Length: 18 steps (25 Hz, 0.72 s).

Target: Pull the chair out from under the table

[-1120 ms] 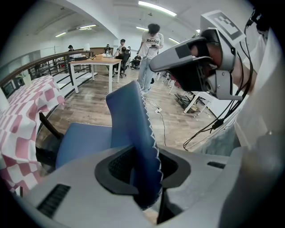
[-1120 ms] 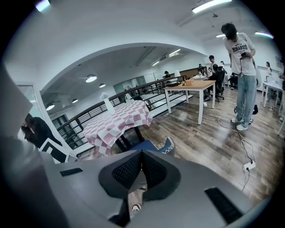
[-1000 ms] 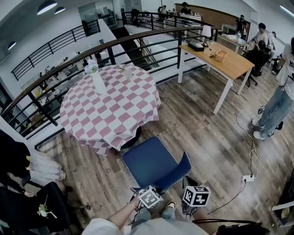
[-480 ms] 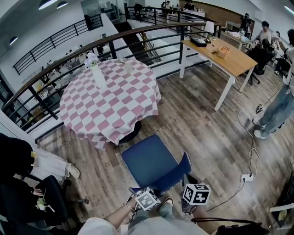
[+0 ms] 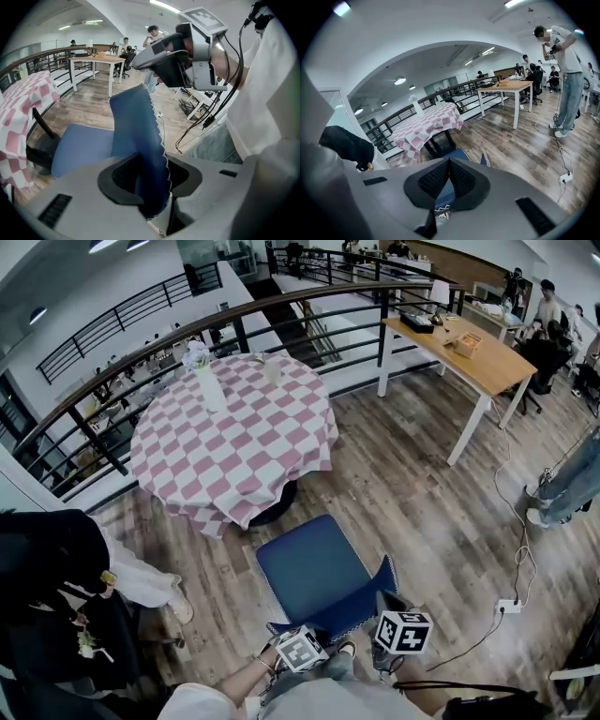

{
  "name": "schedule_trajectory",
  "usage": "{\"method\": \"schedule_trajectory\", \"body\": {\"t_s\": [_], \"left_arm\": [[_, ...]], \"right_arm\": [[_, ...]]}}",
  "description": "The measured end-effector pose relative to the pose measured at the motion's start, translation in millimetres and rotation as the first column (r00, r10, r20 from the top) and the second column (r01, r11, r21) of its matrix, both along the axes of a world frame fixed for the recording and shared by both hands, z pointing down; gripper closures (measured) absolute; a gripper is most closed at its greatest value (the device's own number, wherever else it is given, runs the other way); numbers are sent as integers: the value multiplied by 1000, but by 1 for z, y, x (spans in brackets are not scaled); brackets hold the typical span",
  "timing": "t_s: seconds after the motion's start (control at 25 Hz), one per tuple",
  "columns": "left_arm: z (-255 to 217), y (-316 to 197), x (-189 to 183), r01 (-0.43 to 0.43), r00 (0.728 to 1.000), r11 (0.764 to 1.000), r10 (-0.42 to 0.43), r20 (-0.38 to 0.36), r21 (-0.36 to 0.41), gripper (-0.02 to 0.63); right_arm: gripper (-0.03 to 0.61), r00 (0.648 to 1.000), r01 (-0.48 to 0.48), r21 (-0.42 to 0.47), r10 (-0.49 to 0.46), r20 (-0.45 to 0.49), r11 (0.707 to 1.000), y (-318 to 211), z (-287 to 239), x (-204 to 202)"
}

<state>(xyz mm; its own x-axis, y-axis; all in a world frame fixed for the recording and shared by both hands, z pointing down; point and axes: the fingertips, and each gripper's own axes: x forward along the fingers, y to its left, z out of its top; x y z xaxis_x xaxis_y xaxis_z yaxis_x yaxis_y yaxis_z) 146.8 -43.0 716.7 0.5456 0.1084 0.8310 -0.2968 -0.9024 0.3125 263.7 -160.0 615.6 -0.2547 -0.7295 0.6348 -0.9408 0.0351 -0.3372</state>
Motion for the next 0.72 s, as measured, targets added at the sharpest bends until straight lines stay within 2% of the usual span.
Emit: {"method": "schedule_trajectory", "body": {"t_s": [0.4, 0.48, 0.56, 0.64, 0.72], "left_arm": [[-1, 1, 5, -44, 997, 997, 40, -63, -61, 424], [-1, 1, 5, -54, 996, 994, 46, -78, -92, 402], [0, 0, 4, -73, 994, 987, 61, -91, -143, 355], [-4, 2, 4, -124, 990, 975, 109, -93, -182, 342], [-13, 3, 1, -182, 982, 954, 163, -98, -240, 342]], "right_arm": [[561, 998, 60, 3, -60, 11, 998, -21, 0, -19], [561, 997, 77, 2, -77, 7, 997, -26, -1, -23], [561, 995, 95, 1, -95, 6, 996, -31, -2, -27], [561, 994, 106, -2, -106, 5, 994, -36, -3, -30], [561, 994, 111, -1, -111, -1, 994, -40, -5, -31]]}}
